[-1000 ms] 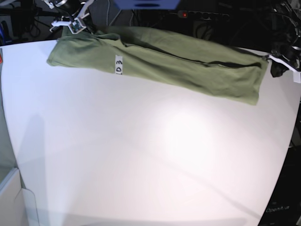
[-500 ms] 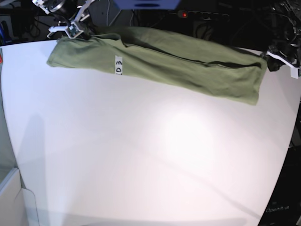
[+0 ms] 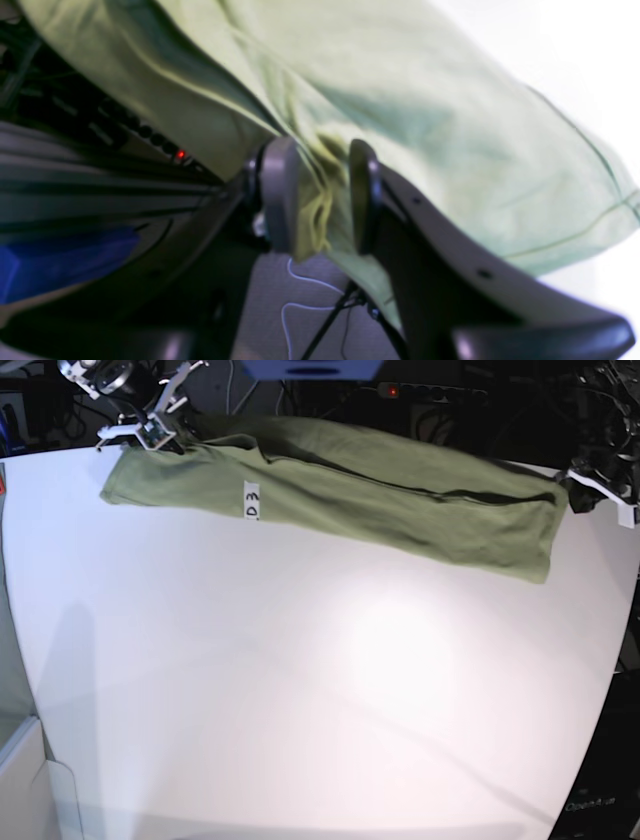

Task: Fold the T-shirt properly
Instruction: 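Lay the folded hem down and hold both grippers at the fold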

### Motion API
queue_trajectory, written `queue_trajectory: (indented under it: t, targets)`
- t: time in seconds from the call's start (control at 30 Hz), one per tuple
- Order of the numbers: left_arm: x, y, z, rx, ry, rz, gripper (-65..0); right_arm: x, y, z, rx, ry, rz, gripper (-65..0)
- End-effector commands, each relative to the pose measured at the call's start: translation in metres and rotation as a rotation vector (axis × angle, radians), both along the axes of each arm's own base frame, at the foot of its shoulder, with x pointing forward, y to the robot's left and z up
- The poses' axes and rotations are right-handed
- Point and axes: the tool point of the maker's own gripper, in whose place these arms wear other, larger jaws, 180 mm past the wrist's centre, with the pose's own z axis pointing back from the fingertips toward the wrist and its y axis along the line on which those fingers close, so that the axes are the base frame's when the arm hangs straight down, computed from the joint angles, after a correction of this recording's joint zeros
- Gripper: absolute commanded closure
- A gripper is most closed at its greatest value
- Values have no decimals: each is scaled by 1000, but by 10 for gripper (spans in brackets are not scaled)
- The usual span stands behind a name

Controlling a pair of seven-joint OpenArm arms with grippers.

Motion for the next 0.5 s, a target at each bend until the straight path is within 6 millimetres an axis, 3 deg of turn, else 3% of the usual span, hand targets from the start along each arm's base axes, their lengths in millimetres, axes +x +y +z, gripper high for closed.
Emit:
queue_trajectory:
  t: [0.0, 0.47]
  targets:
    - [10, 7, 15, 25, -53, -8, -33, 1, 1, 7, 18, -20, -3, -187]
    - [18, 6, 18, 24, -68, -10, -33, -8, -14, 9, -13, -8, -30, -189]
